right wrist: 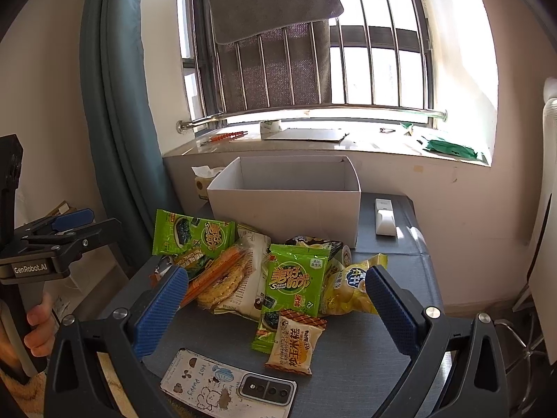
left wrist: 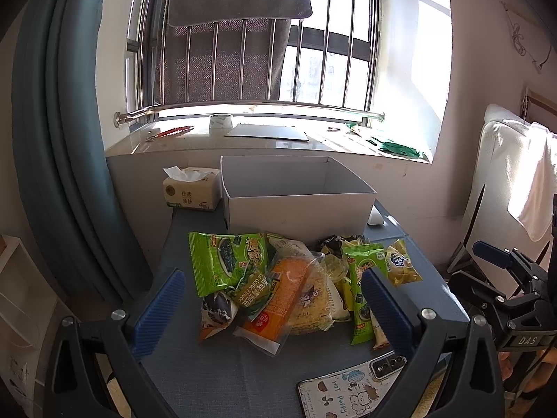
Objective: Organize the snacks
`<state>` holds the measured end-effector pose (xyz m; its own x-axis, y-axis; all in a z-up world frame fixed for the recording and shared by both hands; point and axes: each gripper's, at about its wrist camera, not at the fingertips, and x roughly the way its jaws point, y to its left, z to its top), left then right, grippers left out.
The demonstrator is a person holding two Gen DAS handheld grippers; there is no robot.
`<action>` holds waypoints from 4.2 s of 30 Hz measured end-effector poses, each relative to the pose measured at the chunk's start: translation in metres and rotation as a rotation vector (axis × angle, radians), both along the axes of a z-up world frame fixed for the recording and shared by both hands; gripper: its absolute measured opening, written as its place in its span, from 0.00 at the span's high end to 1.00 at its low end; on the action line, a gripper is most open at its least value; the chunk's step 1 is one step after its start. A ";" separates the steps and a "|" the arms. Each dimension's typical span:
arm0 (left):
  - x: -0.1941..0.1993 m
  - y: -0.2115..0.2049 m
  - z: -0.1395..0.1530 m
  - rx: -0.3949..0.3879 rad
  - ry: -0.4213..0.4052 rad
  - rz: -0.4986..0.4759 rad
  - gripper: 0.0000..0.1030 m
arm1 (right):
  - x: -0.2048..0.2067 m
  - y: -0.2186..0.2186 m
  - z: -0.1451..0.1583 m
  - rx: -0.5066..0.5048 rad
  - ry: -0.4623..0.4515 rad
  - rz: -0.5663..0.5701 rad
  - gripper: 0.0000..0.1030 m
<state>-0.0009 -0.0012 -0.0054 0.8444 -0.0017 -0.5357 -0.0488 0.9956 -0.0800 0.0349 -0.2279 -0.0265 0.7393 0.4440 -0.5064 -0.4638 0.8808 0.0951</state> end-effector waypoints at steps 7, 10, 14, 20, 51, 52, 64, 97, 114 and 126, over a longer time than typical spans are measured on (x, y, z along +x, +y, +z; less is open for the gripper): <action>0.000 -0.001 0.000 0.006 0.002 0.000 0.00 | 0.000 0.000 -0.001 0.000 0.002 0.000 0.00; 0.000 -0.001 0.000 0.009 0.000 -0.001 0.00 | 0.000 0.000 -0.001 -0.002 0.004 -0.001 0.00; 0.000 -0.001 0.000 0.009 0.001 0.000 0.00 | 0.000 0.000 -0.001 0.000 0.008 0.002 0.00; 0.000 0.000 0.000 0.009 0.003 0.001 0.00 | 0.000 0.000 -0.002 0.001 0.009 -0.001 0.00; -0.005 0.012 -0.002 -0.038 -0.005 0.013 0.00 | 0.010 0.006 -0.018 -0.006 0.057 -0.001 0.00; -0.005 0.013 -0.002 -0.041 -0.009 0.015 0.00 | 0.012 0.007 -0.020 -0.010 0.065 -0.001 0.00; -0.011 0.030 -0.013 -0.038 -0.062 0.062 0.00 | 0.072 0.039 -0.068 -0.146 0.137 -0.037 0.00; 0.157 0.090 -0.096 -0.124 0.287 -0.151 0.02 | 0.069 -0.003 -0.005 0.145 0.016 -0.028 0.36; 0.123 0.075 -0.023 -0.105 0.011 -0.149 0.87 | 0.072 -0.010 -0.029 0.173 0.093 0.004 0.36; 0.250 0.071 0.023 -0.143 -0.044 -0.049 0.87 | 0.265 0.043 0.028 0.100 0.134 -0.020 0.36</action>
<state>0.2495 0.0703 0.0176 0.8641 -0.1175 -0.4893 0.0066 0.9749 -0.2225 0.2995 -0.1844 0.0019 0.6776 0.4826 -0.5549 -0.4235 0.8730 0.2421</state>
